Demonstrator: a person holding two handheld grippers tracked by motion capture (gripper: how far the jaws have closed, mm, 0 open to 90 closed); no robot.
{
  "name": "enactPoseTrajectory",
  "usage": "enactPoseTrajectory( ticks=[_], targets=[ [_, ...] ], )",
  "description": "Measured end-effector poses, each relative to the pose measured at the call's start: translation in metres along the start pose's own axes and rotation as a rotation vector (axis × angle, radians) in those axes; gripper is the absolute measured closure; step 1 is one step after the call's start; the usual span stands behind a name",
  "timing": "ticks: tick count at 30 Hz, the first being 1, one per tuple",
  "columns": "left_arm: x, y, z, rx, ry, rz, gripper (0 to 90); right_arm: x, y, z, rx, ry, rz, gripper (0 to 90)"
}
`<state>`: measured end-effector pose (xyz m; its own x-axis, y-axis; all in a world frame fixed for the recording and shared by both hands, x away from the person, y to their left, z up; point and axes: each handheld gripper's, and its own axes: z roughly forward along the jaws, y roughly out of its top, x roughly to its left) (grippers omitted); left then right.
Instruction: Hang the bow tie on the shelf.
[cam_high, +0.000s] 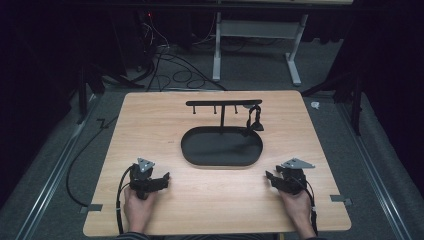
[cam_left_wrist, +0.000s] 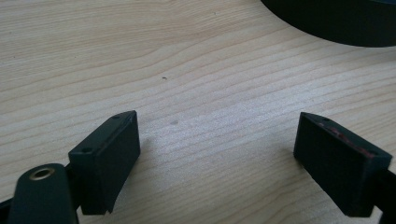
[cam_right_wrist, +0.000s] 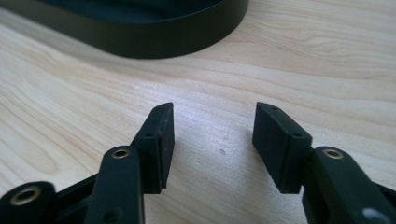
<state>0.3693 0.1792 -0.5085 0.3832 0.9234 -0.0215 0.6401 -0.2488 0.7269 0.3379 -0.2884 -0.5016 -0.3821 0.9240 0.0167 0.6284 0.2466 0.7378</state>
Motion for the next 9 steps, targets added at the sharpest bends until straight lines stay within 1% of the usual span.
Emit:
enactPoseTrajectory(
  ticks=[1,2,3,9],
  targets=[
    [0.0000,0.0000,0.0000,0.000,0.000,0.000,14.9,0.0037,0.0002,0.0006,0.005,-0.020,-0.029,47.9],
    [0.0000,-0.0001,0.0001,-0.001,0.001,0.000,14.9,0.0053,0.0002,0.0006,0.005,-0.018,-0.036,47.5],
    [0.0000,-0.0001,0.0000,-0.001,0.001,0.000,14.9,0.0053,0.0003,0.0008,0.007,-0.010,-0.033,46.5],
    [-0.0001,-0.0001,0.0000,-0.001,0.002,-0.001,15.0,0.0052,0.0003,0.0007,0.008,-0.007,-0.034,46.4]
  ],
)
